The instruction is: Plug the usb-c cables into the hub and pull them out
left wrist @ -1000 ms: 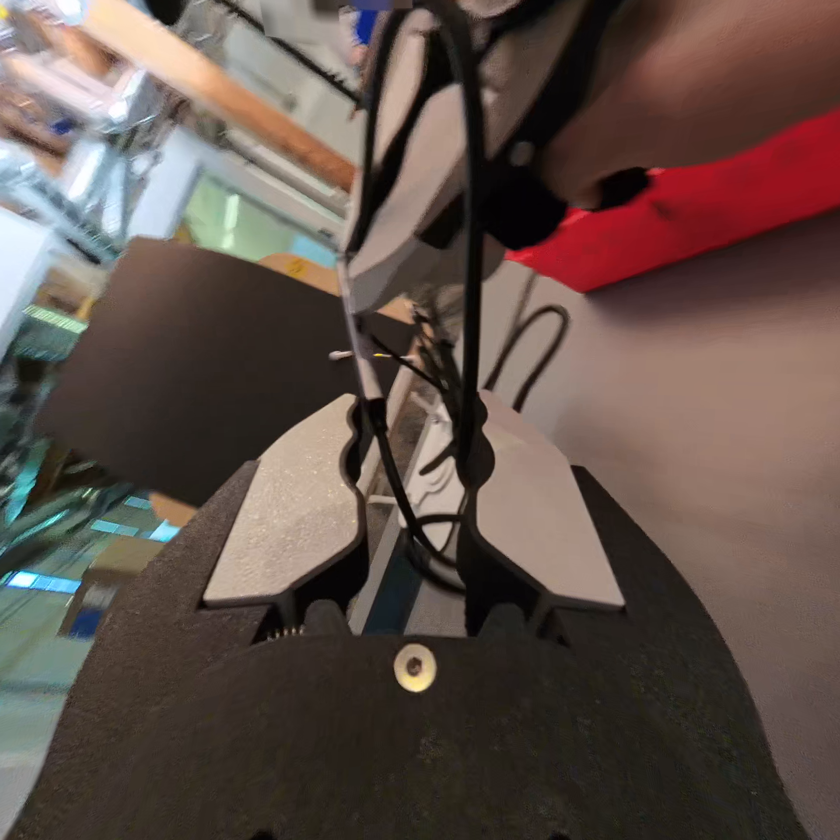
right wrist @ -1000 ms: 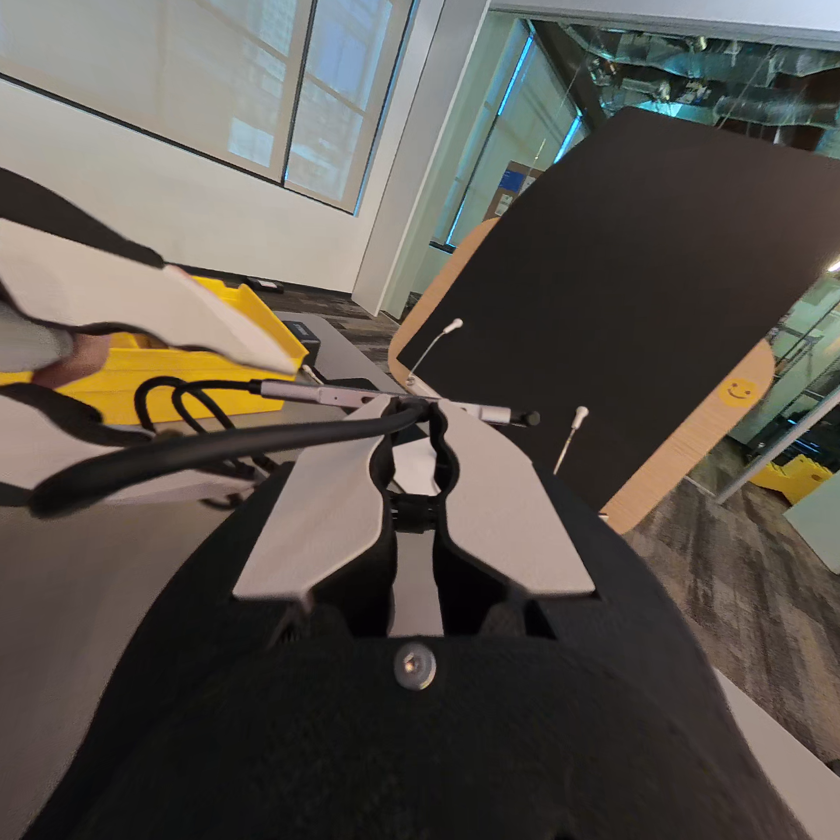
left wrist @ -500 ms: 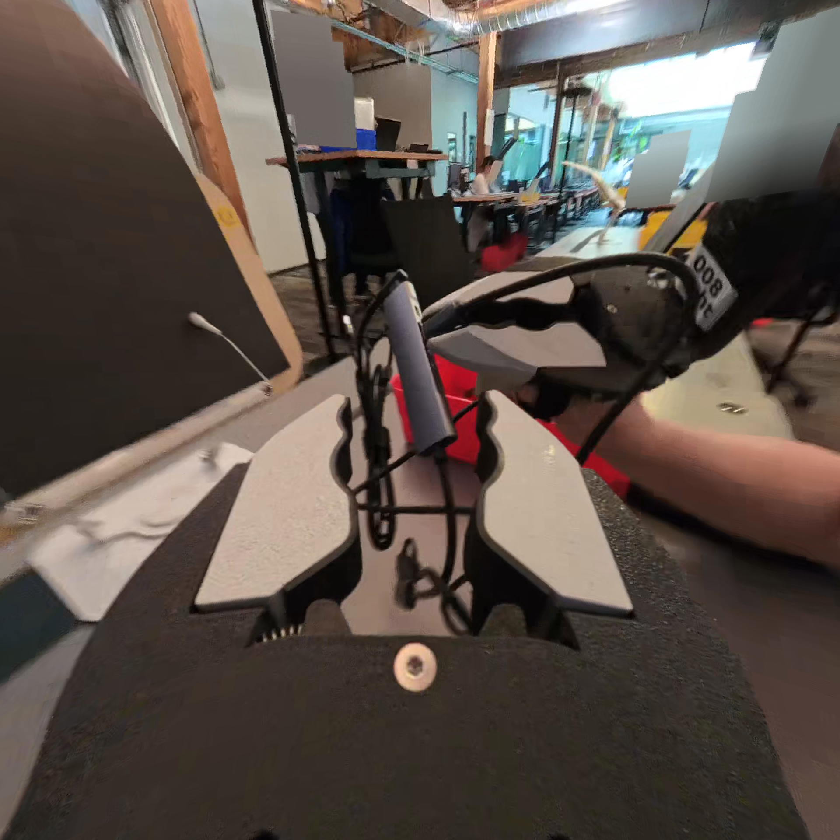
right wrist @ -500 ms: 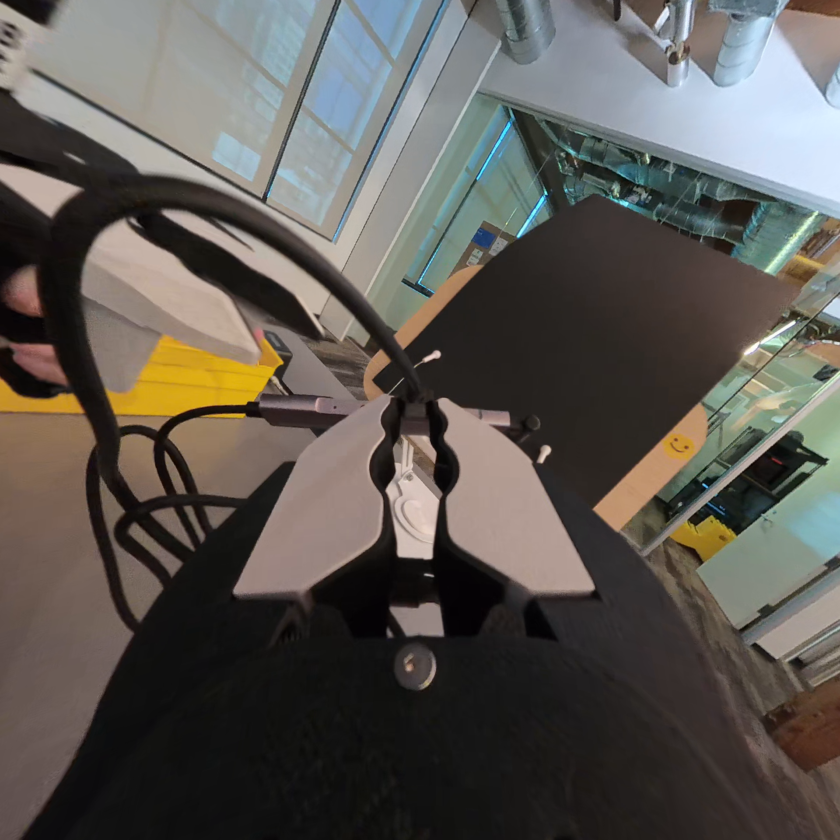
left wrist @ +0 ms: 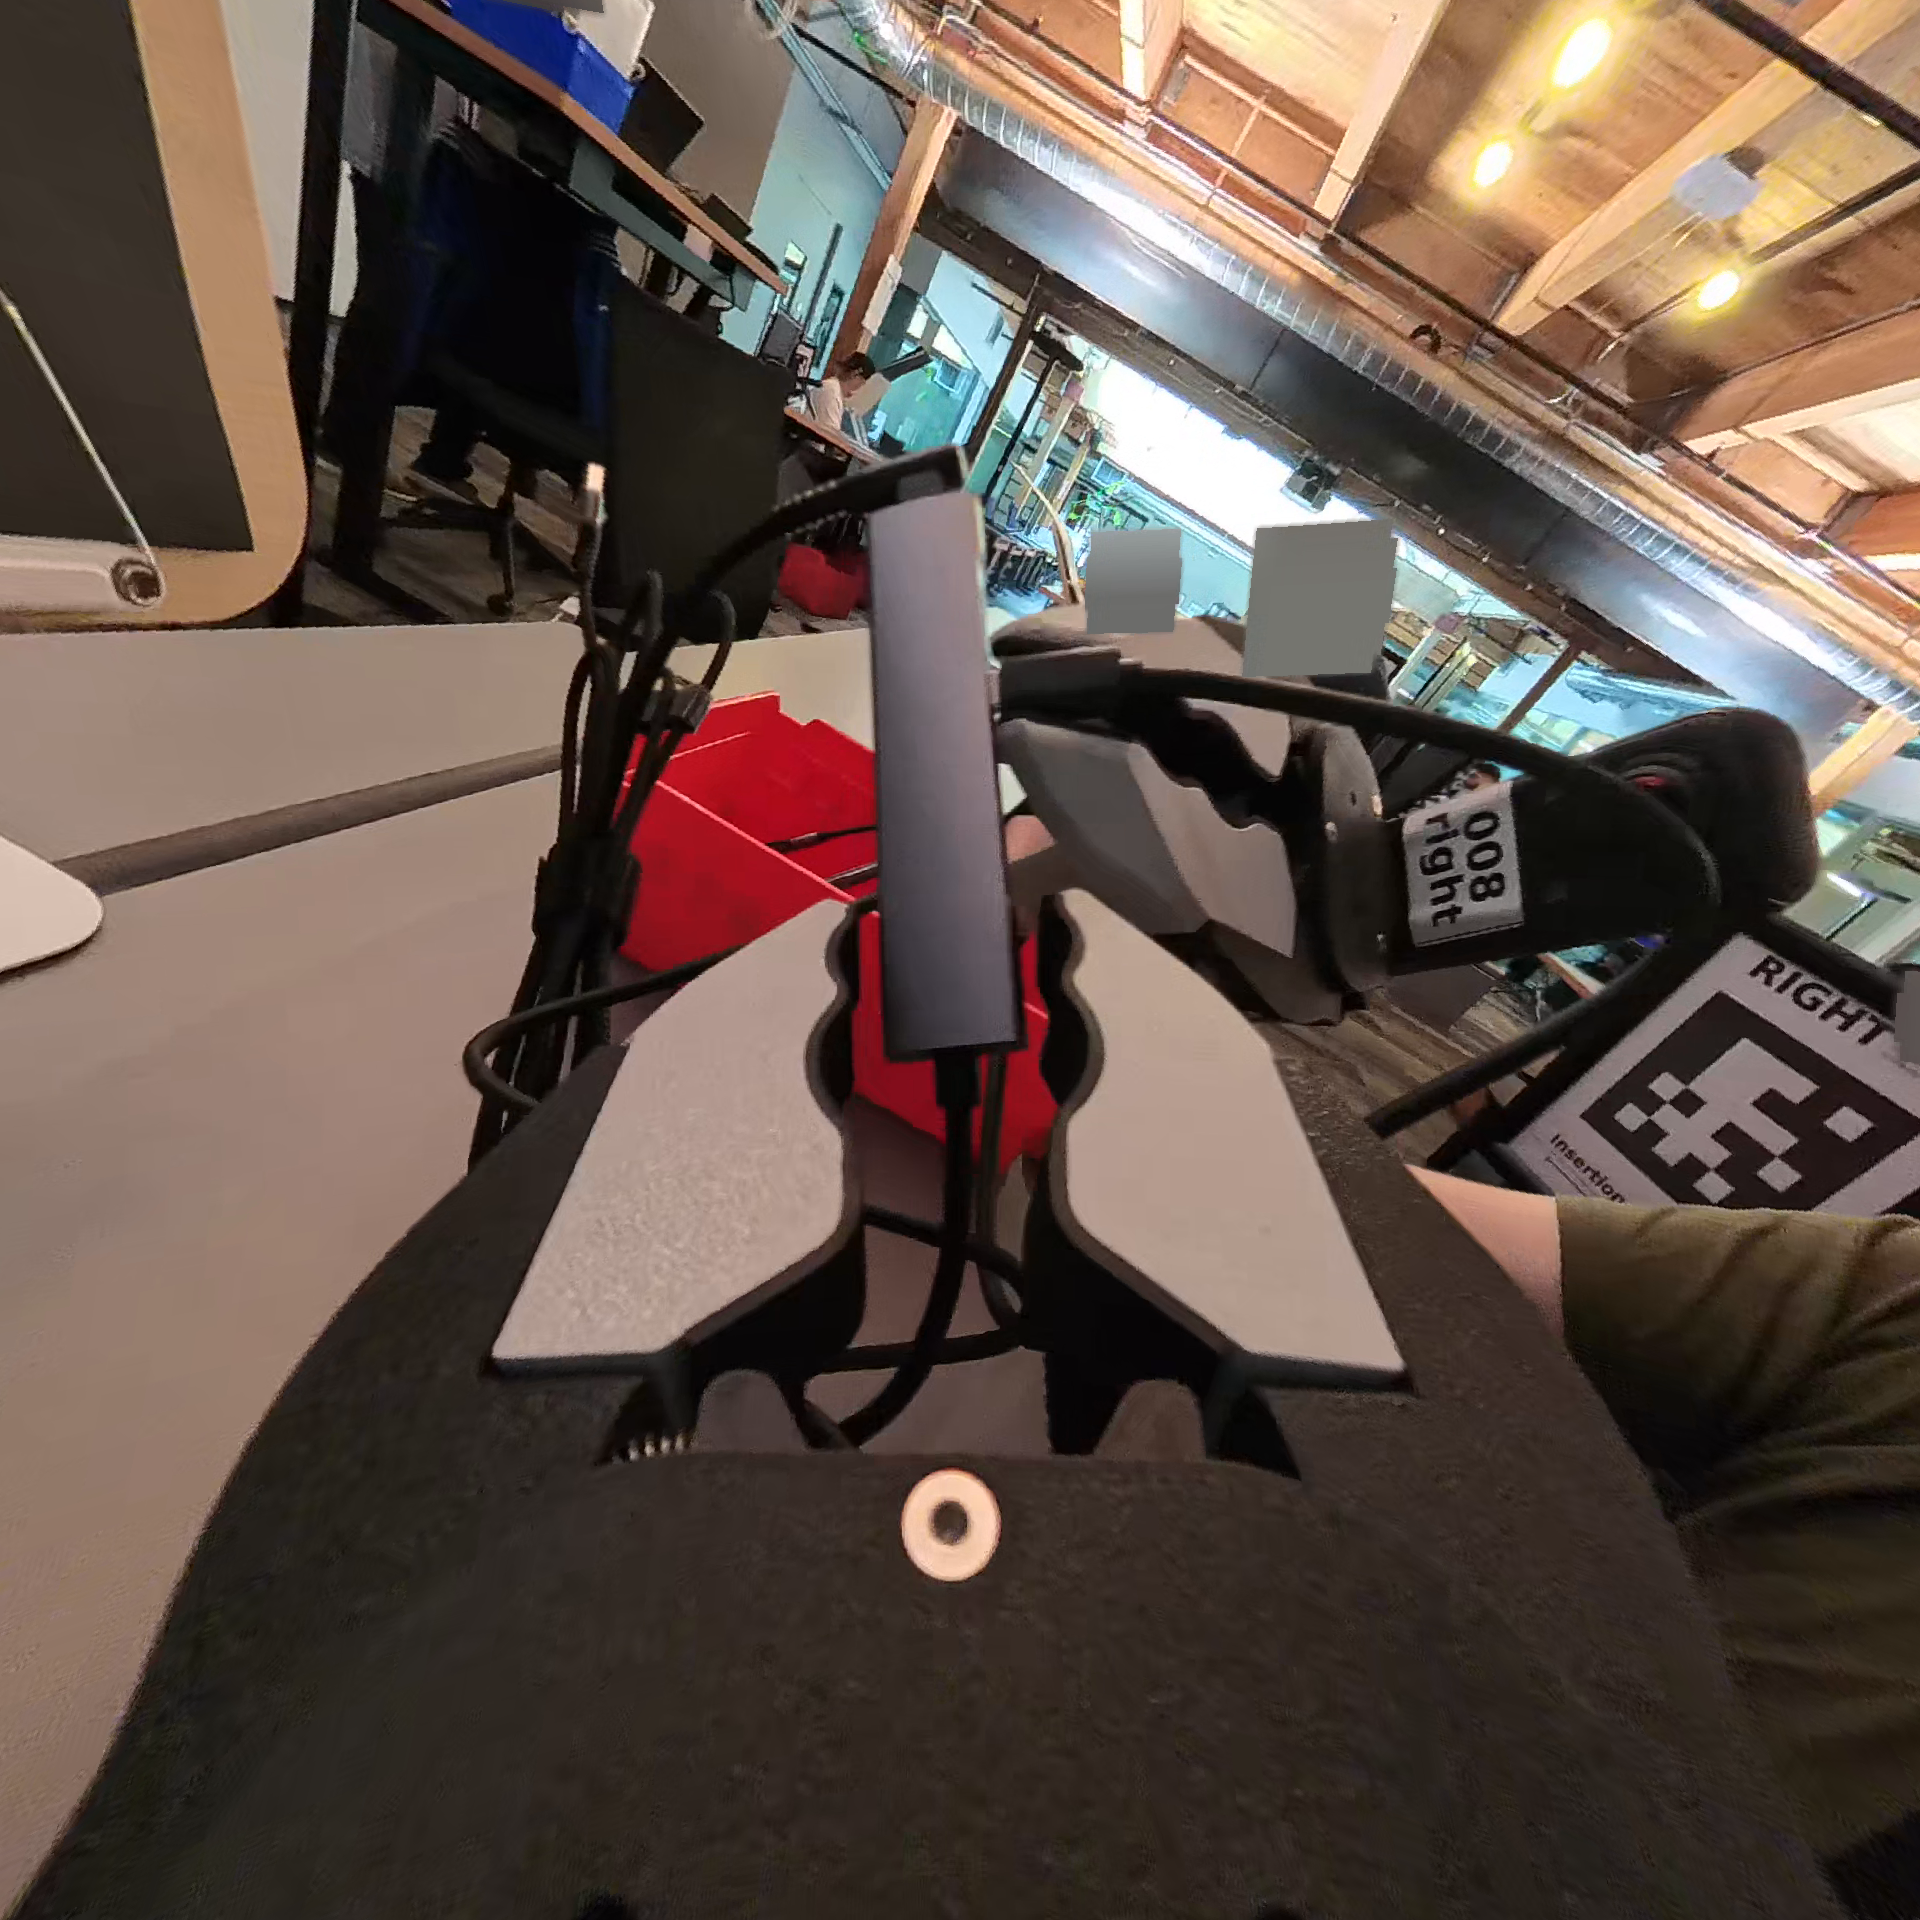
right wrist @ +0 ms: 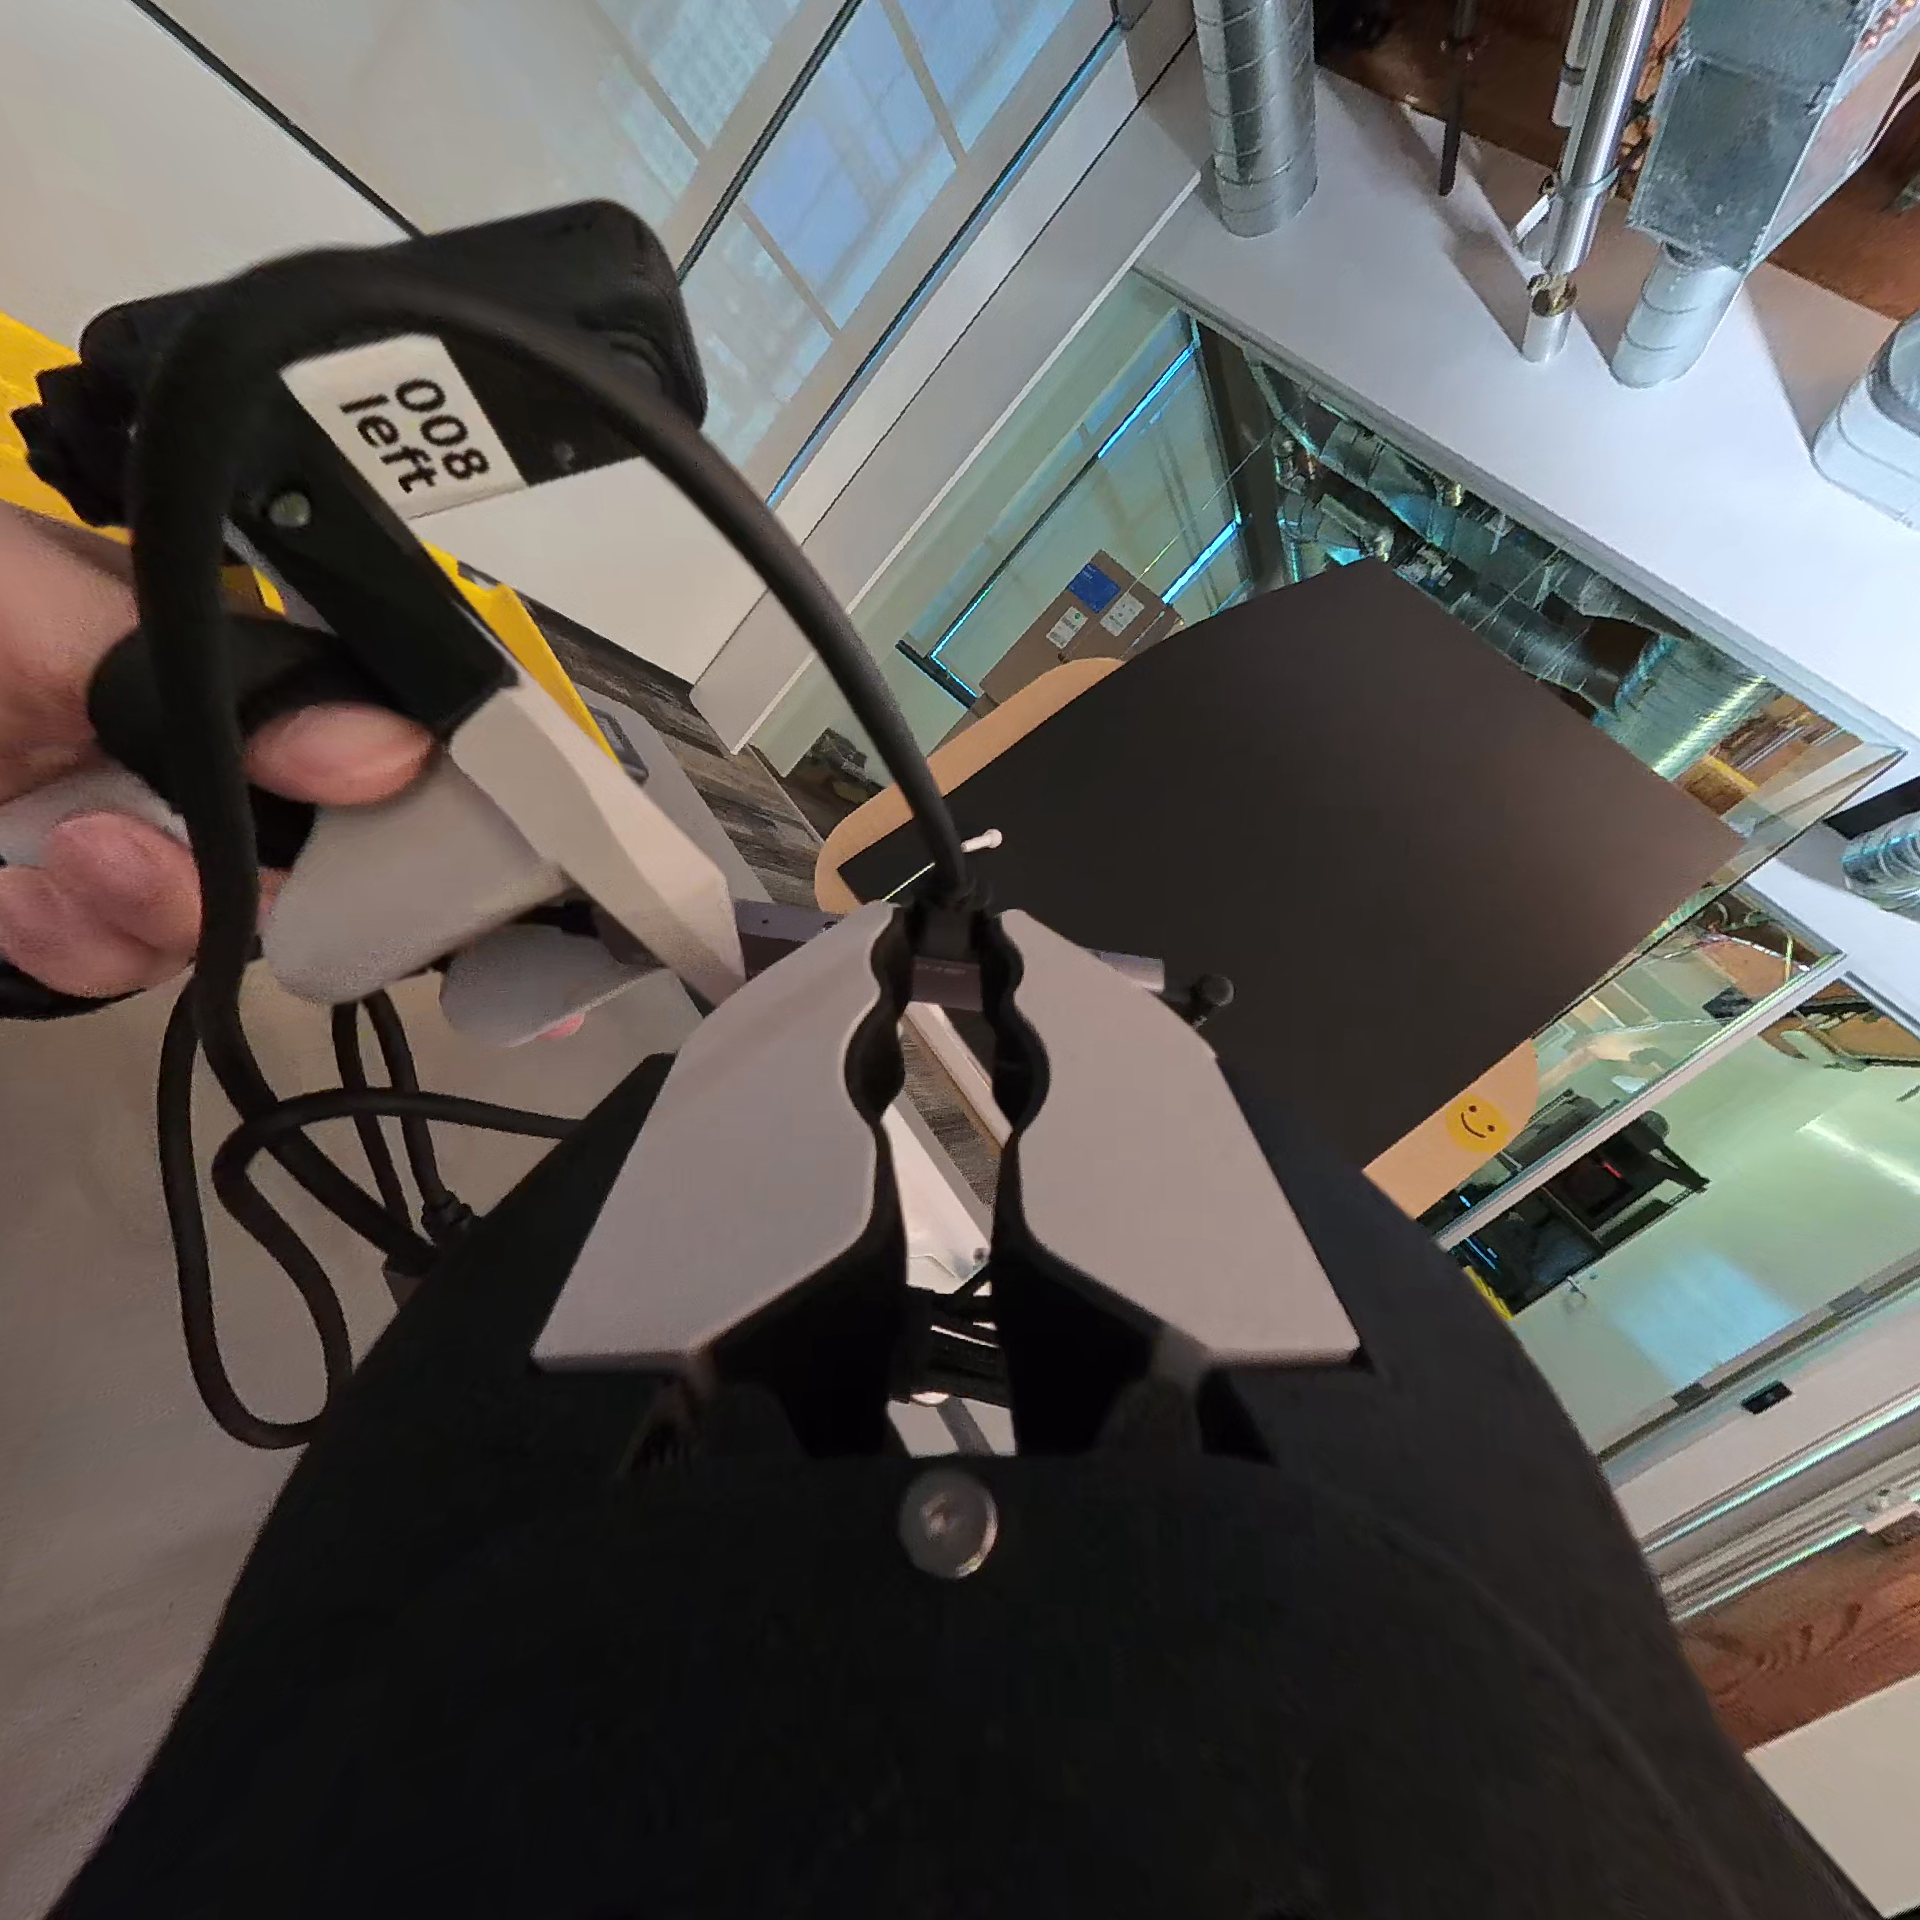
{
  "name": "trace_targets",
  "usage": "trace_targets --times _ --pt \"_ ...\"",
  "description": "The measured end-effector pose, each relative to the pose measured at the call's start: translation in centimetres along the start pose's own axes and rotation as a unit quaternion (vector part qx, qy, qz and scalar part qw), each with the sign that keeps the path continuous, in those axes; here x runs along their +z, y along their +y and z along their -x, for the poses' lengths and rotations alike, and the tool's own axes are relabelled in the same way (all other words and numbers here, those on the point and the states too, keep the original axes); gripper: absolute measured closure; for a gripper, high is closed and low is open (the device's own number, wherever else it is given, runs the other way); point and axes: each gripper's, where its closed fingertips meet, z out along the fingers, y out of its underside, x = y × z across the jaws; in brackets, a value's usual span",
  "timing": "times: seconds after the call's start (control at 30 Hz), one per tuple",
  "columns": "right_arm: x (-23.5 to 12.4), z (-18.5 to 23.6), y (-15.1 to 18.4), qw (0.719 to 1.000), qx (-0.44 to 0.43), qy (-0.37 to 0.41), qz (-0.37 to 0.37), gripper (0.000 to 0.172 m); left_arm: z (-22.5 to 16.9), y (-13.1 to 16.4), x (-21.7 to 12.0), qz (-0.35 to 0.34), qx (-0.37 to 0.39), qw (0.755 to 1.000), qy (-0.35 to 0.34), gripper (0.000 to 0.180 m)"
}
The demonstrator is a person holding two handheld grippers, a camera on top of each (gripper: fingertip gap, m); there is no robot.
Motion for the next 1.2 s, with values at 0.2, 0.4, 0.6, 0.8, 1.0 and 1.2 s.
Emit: trace_targets --times 0.2,0.4,0.6,0.8,1.0,1.2 --pt "-0.1 0.1 -0.2 1.000 -0.013 -0.002 -0.008 0.159 -0.2 0.0 0.0 -0.009 -0.011 1.000 0.026 0.156" --pt "0.1 0.1 -0.2 1.000 0.007 -0.005 -0.012 0.159 0.3 -0.7 -0.5 -0.012 0.075 0.996 -0.044 0.156" --pt "0.5 -0.1 0.0 0.999 0.028 0.012 0.017 0.155 1.1 -0.8 -0.5 0.010 0.210 0.965 -0.159 0.156" --pt "0.8 -0.2 0.8 0.996 0.066 0.012 0.060 0.155 1.1 -1.6 -1.0 -0.013 0.225 0.958 -0.177 0.157" --pt "1.1 0.2 2.0 0.984 0.147 -0.003 0.105 0.149 1.2 -2.3 -1.6 -0.030 0.247 0.948 -0.199 0.157" --pt "1.4 1.2 2.8 0.962 0.245 -0.060 0.108 0.149 2.2 -2.5 -2.1 -0.033 0.246 0.943 -0.222 0.157"
